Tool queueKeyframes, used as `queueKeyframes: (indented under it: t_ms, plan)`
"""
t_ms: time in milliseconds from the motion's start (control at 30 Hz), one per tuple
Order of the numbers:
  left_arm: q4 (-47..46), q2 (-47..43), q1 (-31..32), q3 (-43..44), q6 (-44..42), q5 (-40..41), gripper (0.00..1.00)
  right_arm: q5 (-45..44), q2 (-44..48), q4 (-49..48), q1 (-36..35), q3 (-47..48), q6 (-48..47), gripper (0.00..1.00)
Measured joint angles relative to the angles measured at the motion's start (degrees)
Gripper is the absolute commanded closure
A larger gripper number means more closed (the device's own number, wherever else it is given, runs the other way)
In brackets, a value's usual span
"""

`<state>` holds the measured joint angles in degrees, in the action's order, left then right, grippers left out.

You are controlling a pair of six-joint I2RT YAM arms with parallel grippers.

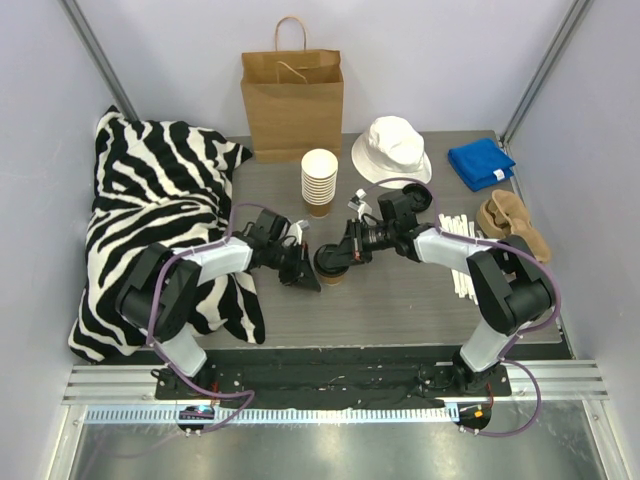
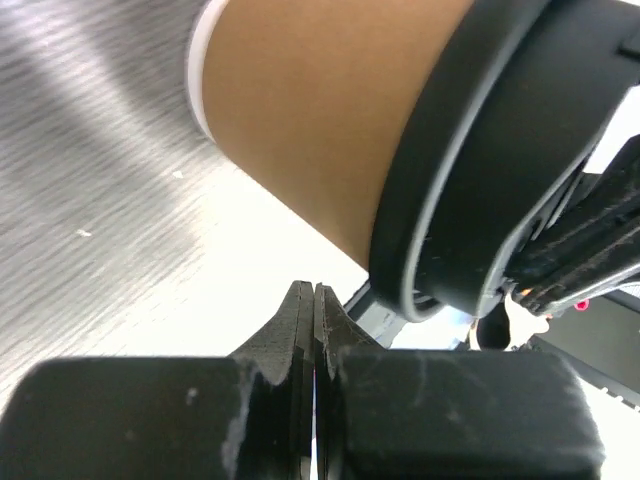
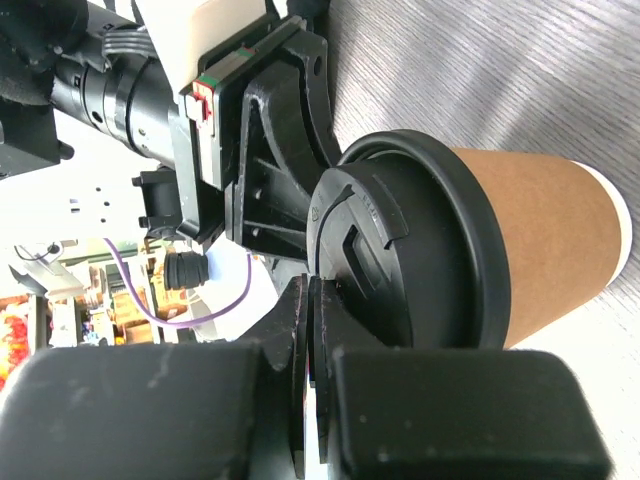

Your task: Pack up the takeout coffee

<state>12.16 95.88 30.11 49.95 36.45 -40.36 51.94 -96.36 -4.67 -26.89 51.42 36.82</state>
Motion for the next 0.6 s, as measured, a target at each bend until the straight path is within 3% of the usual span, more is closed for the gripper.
queueKeyframes:
  t_ms: [167,267,433,533,600]
  plan:
    - [0.2,-2.1,-0.3,-0.8,-0.5,-0.5,1.0,0.3,0.1,0.0,0.0,0.0,0.2,0.93]
    - [-0.1,-6.0,-0.3,-1.0,-0.8,-2.3,0.93,-0.2,0.8,0.2,0.0,-0.1,0.4,0.89]
    - [-0.2,-11.8,-1.4,-0.2,-1.3,-5.2,0.72,-0.3,2.4,0.9,0.0,0.4,1.0,0.82]
    - [0.9,-12.4,-2.7,1.2,-2.1,-5.5,0.71,-0.3,4.2,1.8,0.0,1.9,1.4,0.8]
    - [1.9,-12.5,-3.3,2.5,-2.4,-5.7,0.76,-0.3,5.8,2.1,0.0,2.8,1.4,0.8]
